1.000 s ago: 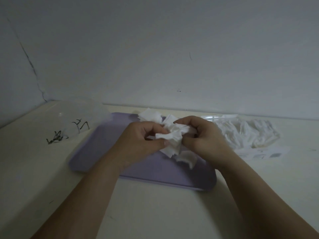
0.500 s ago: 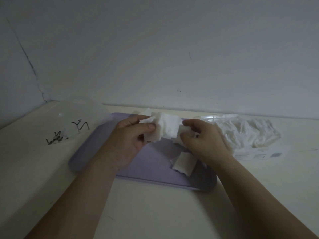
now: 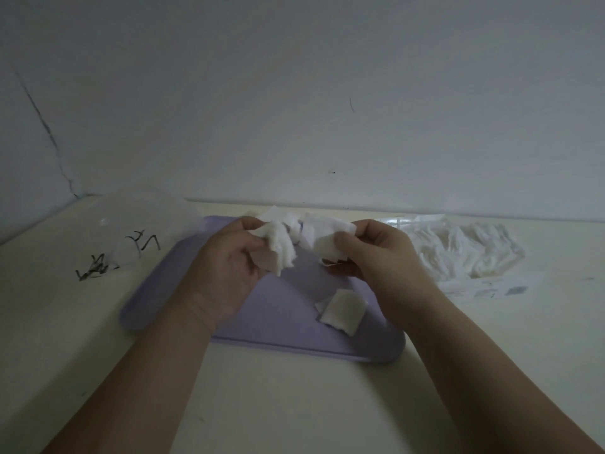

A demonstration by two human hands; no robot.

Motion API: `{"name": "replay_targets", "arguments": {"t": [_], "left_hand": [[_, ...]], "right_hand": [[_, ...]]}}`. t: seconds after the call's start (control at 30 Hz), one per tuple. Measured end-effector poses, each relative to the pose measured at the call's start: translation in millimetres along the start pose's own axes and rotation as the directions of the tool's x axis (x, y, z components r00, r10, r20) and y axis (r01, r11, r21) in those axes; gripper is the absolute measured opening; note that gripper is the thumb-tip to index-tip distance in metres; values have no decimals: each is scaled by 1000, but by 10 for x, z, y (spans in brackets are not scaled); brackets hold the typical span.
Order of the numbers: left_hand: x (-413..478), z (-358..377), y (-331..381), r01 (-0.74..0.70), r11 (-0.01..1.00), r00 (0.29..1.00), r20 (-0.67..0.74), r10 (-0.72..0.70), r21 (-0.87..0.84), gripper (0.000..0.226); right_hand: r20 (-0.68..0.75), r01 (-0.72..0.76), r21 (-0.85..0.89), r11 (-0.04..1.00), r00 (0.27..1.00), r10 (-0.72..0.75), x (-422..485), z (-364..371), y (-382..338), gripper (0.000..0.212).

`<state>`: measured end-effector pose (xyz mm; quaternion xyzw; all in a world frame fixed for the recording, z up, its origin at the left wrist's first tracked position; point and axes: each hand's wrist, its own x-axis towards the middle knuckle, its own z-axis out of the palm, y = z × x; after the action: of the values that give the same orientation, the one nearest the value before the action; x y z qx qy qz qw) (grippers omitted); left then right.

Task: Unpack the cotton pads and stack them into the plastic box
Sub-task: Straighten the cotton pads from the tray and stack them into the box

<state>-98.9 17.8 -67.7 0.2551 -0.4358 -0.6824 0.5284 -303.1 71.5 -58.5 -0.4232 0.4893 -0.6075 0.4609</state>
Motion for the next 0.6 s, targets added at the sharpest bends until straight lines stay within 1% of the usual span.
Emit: {"name": "replay_targets", "arguments": {"t": [0.03,0.07,0.1,0.17,0.23,0.3,0.4,0.5,0.6], "left_hand": [[6,-24,9,-18,1000,1000,5,18,1,13],[11,-49,9,-31,999,999,19,31,8,10],[5,-51,15,-34,999,998,49,33,10,11],[-1,-30,2,-29,998,990,141,21,54,21],[-33,33,-25,-21,988,986,169,-5,151,25],[-55,78,-54,-38,959,992,125,3,281,29],[-58,69,-62,-83,909,995,77,56,409,27],[-44,40,-51,-66,891,997,3,72,449,20],[-48,60,-57,-51,881,997,-22,69,471,21]], "right_hand": [[-24,3,-12,1000,1000,-3,6,-6,6,9],[-42,6,-36,999,999,-8,5,-11,10,9],[-56,14,-73,997,998,-18,6,-15,17,8],[-58,38,-142,989,997,-47,1,-23,32,6],[-10,65,-173,983,998,-68,-11,-27,41,7],[83,96,-179,979,993,-82,-25,-16,40,6],[161,131,-197,972,982,-100,-21,-1,61,18],[179,135,-198,971,979,-99,-20,9,75,17],[187,125,-164,979,978,-94,-31,11,59,16]]}}
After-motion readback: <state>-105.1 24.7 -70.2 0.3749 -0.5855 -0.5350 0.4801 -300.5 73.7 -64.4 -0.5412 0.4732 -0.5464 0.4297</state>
